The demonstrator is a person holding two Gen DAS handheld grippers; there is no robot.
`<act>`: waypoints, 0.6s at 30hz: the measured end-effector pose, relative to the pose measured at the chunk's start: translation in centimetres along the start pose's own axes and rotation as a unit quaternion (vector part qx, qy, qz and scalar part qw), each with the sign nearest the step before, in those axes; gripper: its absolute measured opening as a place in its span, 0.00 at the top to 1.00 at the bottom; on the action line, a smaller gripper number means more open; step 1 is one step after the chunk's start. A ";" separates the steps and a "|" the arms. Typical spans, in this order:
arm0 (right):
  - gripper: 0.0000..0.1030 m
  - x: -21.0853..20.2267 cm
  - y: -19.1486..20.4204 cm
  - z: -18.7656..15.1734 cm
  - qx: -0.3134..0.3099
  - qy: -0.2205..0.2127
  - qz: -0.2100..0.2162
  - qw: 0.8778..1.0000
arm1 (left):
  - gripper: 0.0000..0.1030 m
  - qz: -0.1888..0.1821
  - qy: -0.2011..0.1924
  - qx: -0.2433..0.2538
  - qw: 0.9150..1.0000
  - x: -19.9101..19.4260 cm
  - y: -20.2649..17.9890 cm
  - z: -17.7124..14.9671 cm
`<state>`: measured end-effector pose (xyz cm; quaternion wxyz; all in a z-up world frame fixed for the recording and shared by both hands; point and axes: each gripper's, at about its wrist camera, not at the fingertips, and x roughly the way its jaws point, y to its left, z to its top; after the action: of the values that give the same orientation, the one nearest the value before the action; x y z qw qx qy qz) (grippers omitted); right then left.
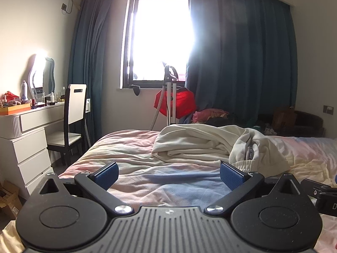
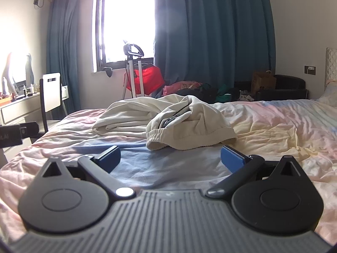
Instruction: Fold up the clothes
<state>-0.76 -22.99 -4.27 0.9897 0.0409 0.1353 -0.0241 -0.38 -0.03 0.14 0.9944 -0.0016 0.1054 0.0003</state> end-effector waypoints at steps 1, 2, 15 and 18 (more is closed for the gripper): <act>0.00 0.0 0.0 0.0 0.003 0.001 0.001 1.000 | 0.00 -0.001 -0.003 0.000 1.000 -0.2 0.0 0.0; 0.00 0.0 -0.1 0.1 0.005 0.002 0.001 1.000 | 0.00 -0.002 -0.005 -0.003 1.000 -0.6 0.2 0.0; 0.00 -0.2 -0.7 0.2 0.022 0.005 -0.014 1.000 | 0.00 0.003 0.017 0.019 1.000 0.1 0.0 -0.1; 0.00 -0.1 -0.8 0.1 0.022 0.007 -0.013 1.000 | 0.00 0.005 0.021 0.018 1.000 0.3 0.1 -0.2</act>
<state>-0.84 -23.78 -4.20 0.9872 0.0606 0.1420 -0.0399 -0.10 0.09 -0.13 0.9918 0.0164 0.1265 0.0036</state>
